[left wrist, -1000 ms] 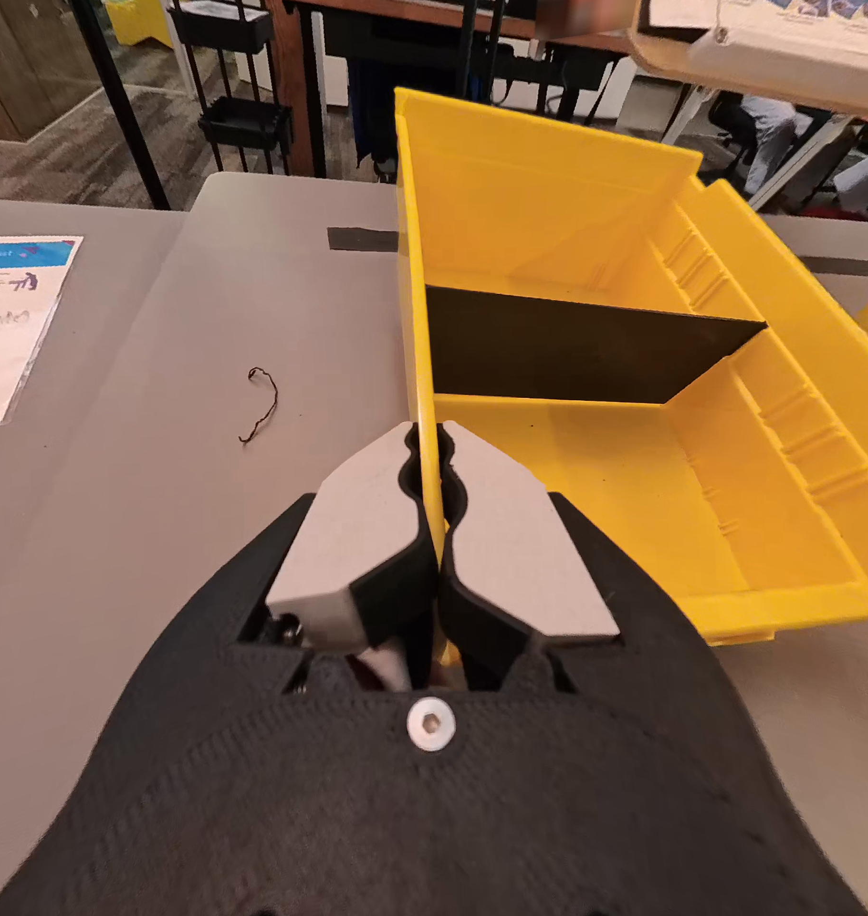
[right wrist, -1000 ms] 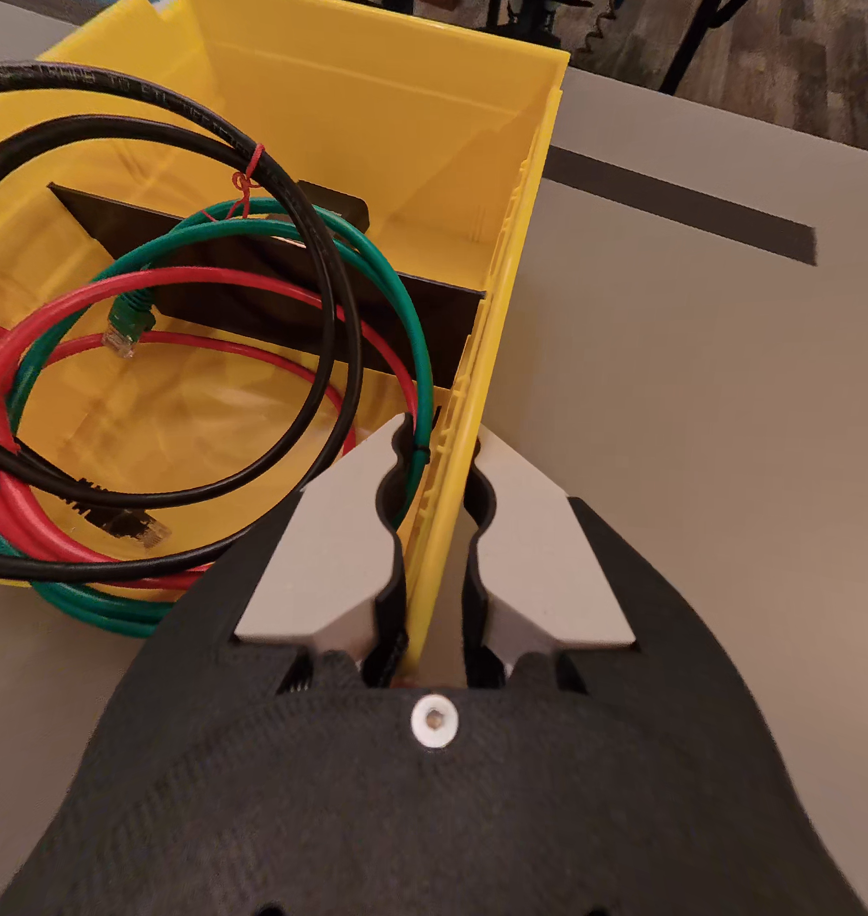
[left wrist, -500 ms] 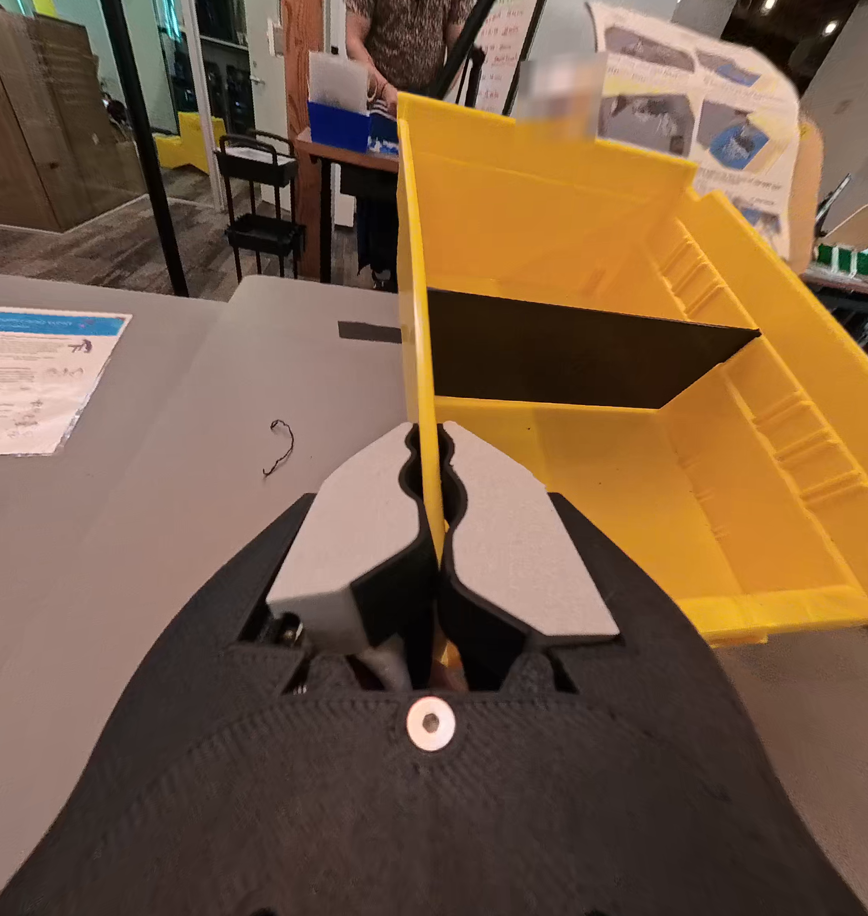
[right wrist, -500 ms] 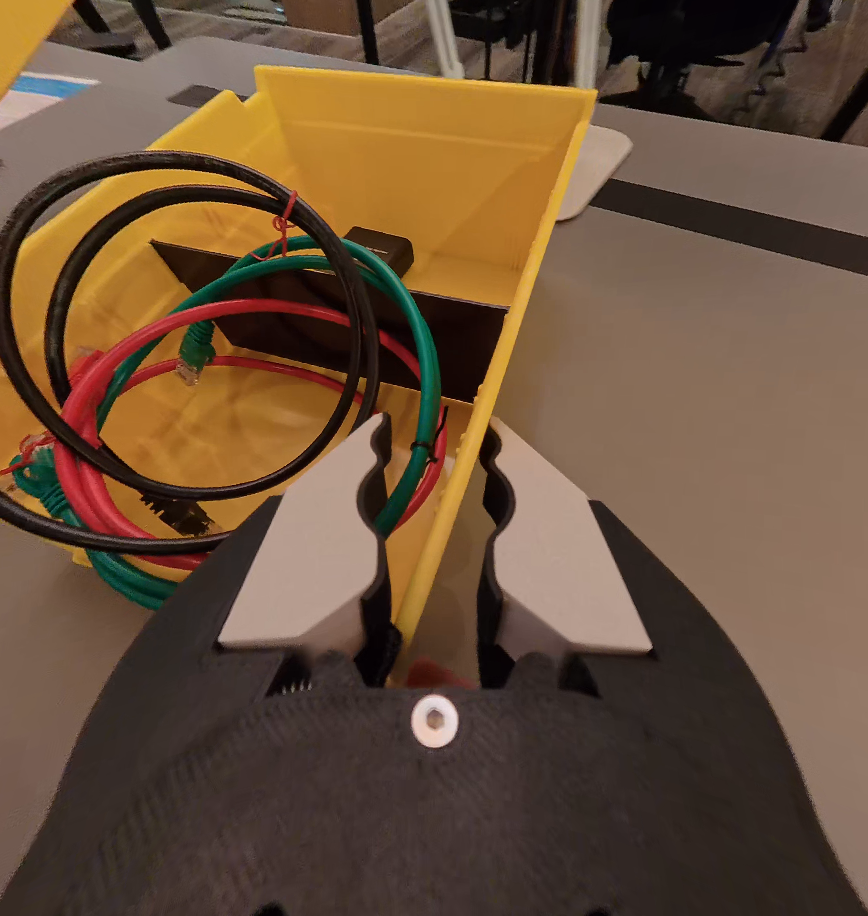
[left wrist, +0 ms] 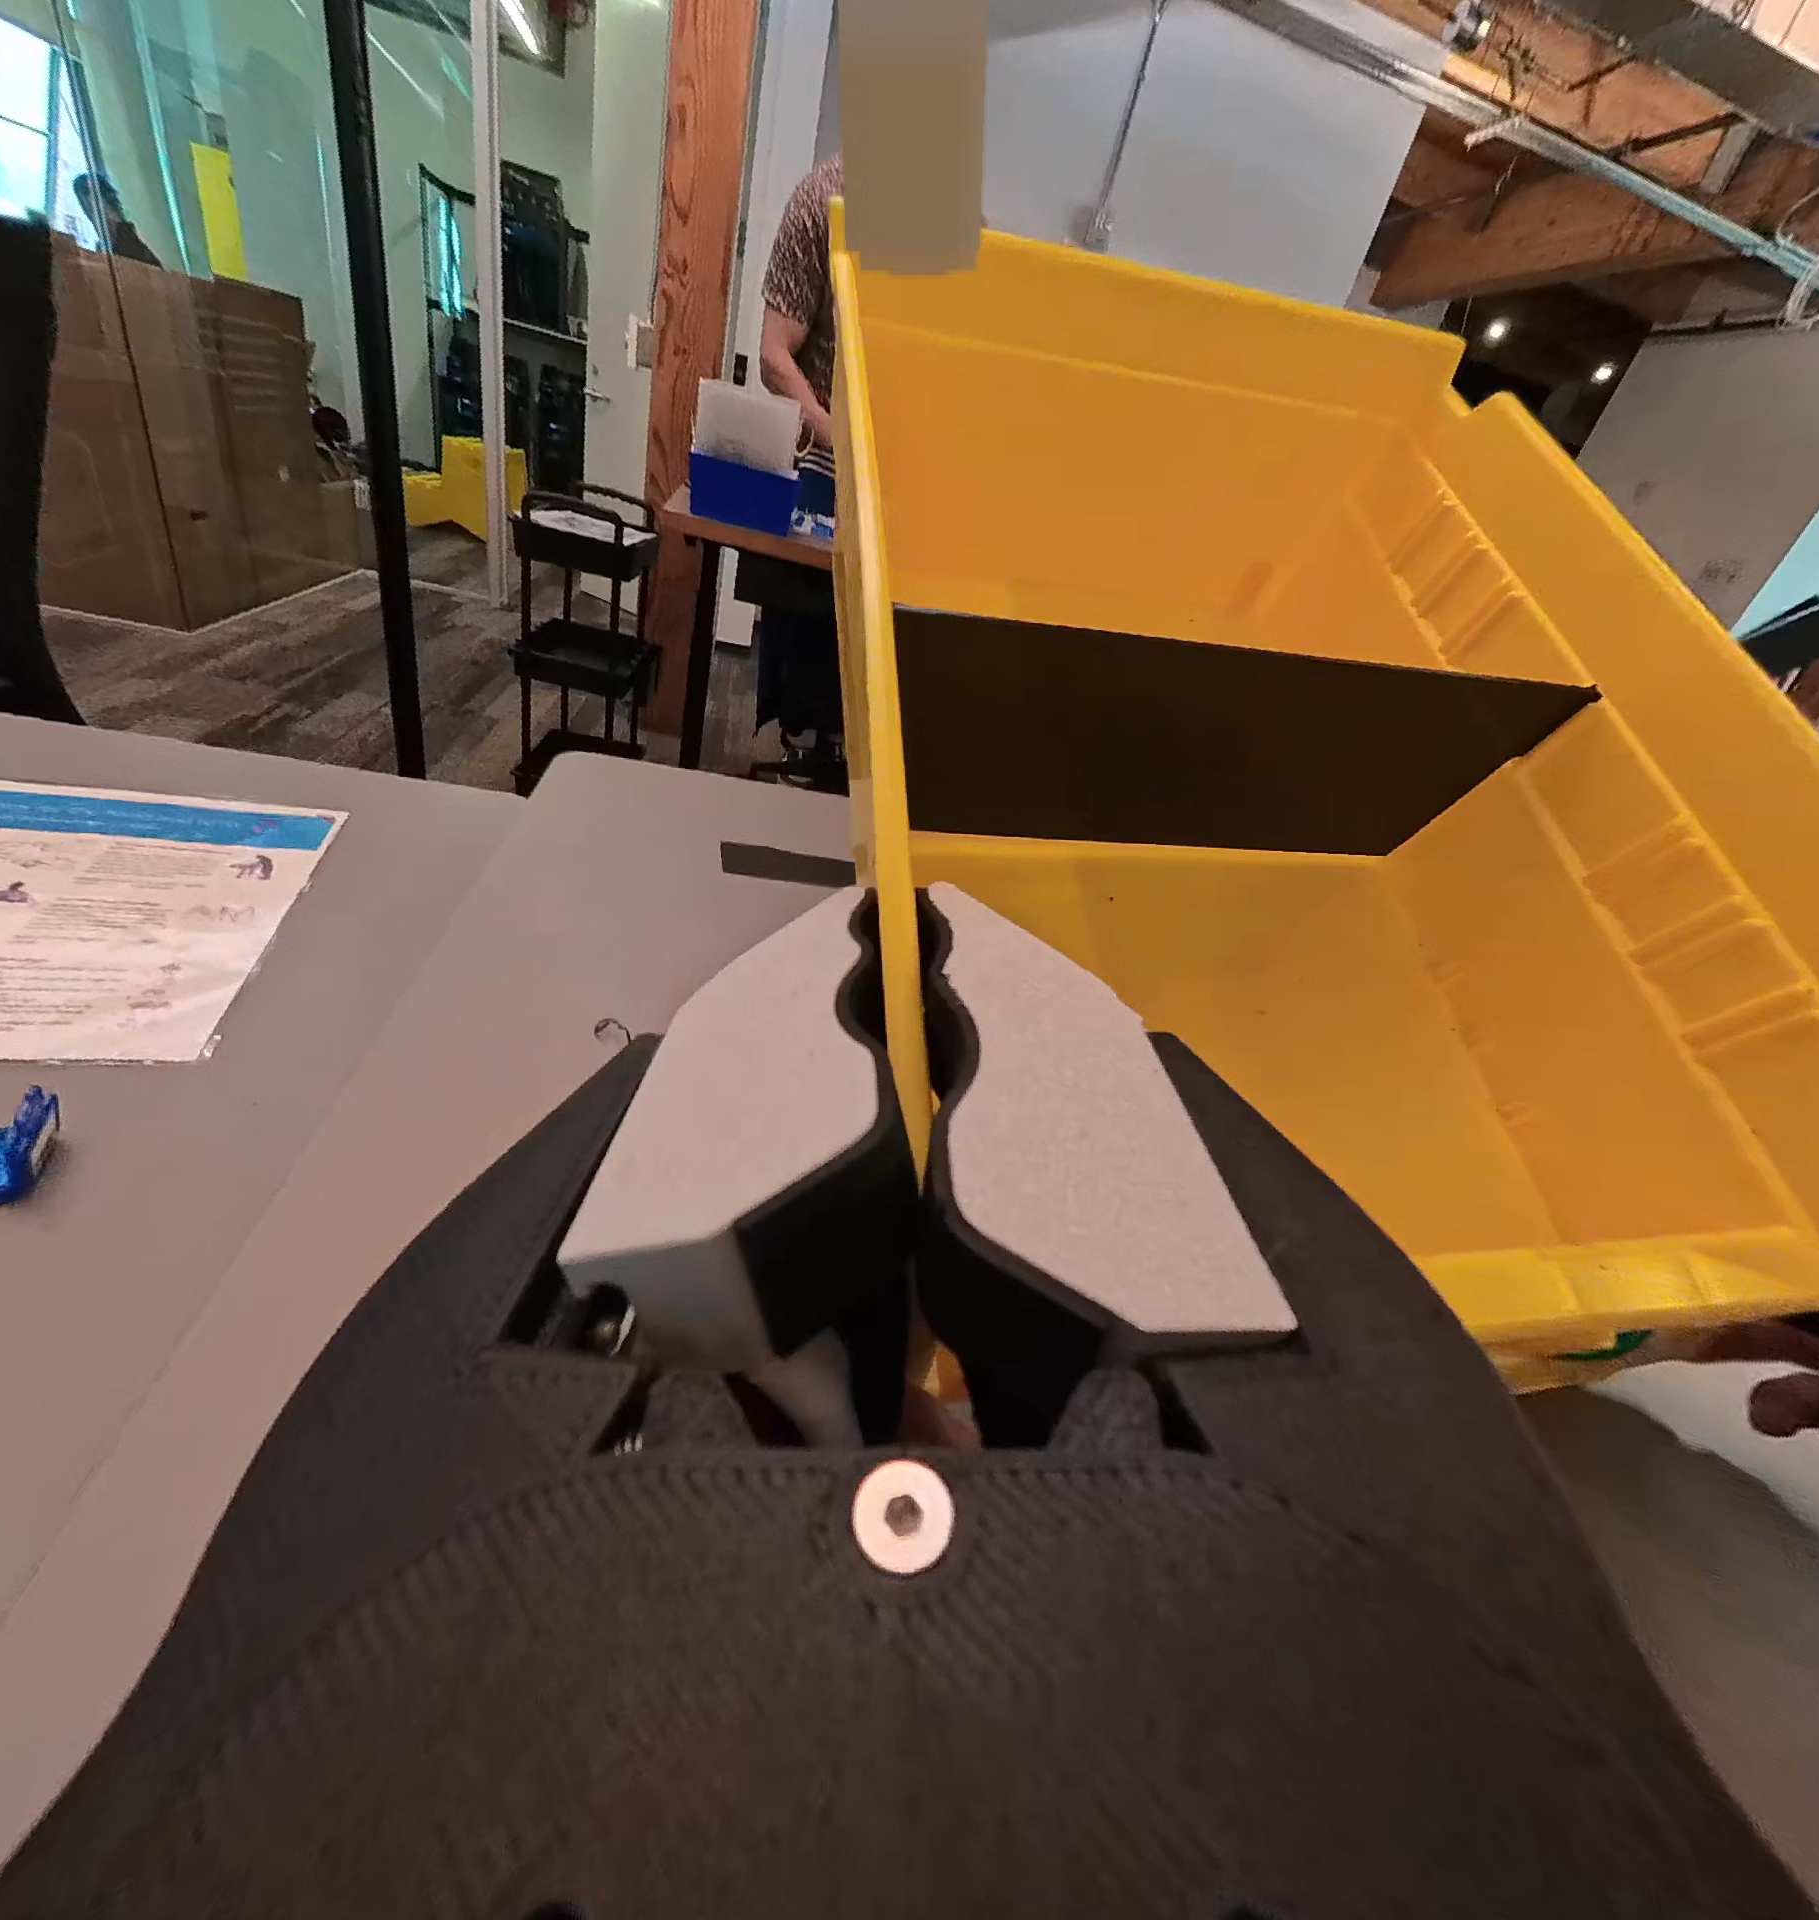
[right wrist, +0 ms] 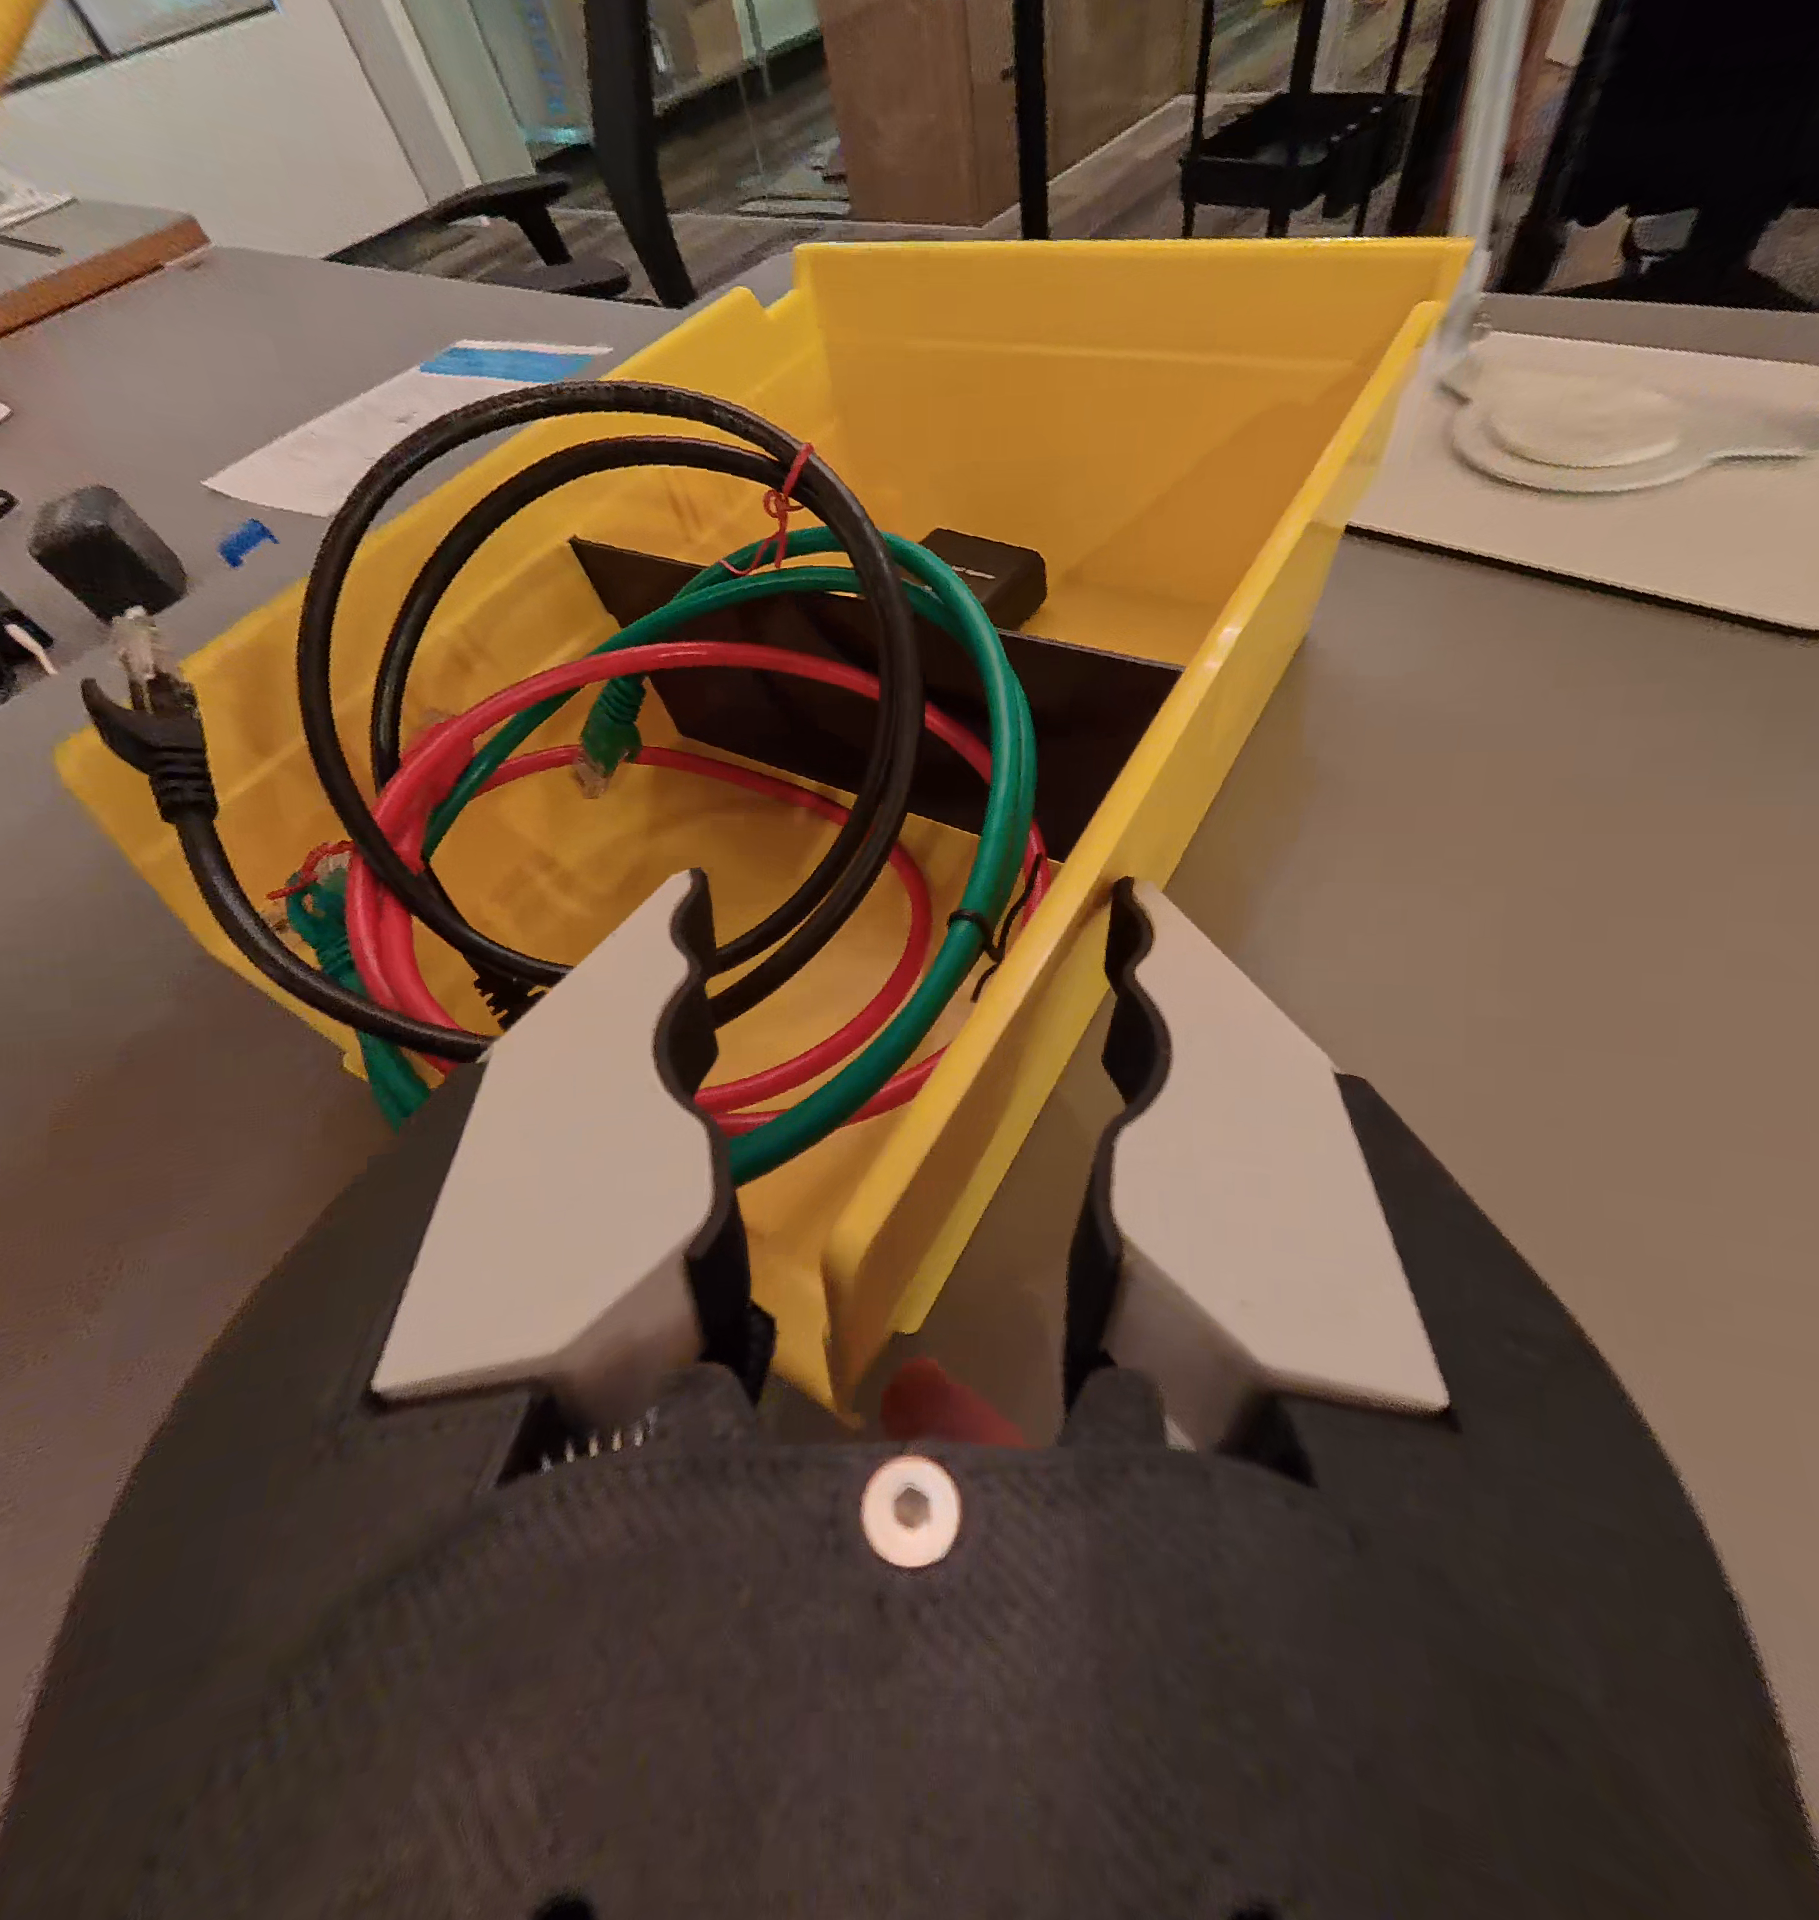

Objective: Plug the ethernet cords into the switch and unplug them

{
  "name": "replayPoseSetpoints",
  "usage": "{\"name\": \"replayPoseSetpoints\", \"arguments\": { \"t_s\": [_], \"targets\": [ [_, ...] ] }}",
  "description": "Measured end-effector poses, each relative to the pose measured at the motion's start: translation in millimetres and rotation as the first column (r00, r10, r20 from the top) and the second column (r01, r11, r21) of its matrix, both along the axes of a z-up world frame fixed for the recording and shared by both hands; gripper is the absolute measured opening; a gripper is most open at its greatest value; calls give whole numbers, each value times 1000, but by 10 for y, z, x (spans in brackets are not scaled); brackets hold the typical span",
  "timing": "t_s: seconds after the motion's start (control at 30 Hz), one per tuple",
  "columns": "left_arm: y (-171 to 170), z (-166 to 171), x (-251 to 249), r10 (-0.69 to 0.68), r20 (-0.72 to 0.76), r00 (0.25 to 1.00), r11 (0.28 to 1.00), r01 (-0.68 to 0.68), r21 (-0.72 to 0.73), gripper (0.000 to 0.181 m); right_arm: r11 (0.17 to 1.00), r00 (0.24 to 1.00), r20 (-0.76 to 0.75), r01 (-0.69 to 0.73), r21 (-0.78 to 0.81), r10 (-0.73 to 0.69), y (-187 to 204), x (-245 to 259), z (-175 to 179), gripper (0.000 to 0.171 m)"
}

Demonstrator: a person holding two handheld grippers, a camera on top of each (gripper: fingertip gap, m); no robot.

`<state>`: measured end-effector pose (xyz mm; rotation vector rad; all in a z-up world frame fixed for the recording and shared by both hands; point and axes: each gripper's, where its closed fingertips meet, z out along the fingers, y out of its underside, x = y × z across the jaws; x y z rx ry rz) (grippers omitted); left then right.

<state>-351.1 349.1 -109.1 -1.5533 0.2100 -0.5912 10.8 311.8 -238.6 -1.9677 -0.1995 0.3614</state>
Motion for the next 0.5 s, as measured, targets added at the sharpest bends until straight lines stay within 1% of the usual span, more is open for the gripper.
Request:
{"name": "replayPoseSetpoints", "arguments": {
  "t_s": [0.1, 0.23, 0.27, 0.37, 0.5],
  "targets": [
    [-46, 101, -50, 9, 12, 1000, 1000, -9, 19, 0, 1000, 1000, -17, -20, 13, 21, 106, -262, 0, 77],
    [-106, 218, -130, 22, 25, 999, 999, -23, 43, 0, 998, 998, -34, -53, 22, 53, 224, -618, -26, 87],
    [-125, 255, -154, 27, 29, 999, 998, -28, 51, 0, 998, 997, -33, -64, 25, 65, 249, -701, -27, 87],
    [-195, 354, -203, 28, 46, 999, 997, -32, 72, 0, 994, 993, -49, -111, 21, 112, 328, -922, -21, 79],
    [-266, 421, -187, 11, 60, 998, 997, -16, 82, 0, 987, 986, -46, -156, 28, 157, 417, -1226, -36, 84]
  ]
}}
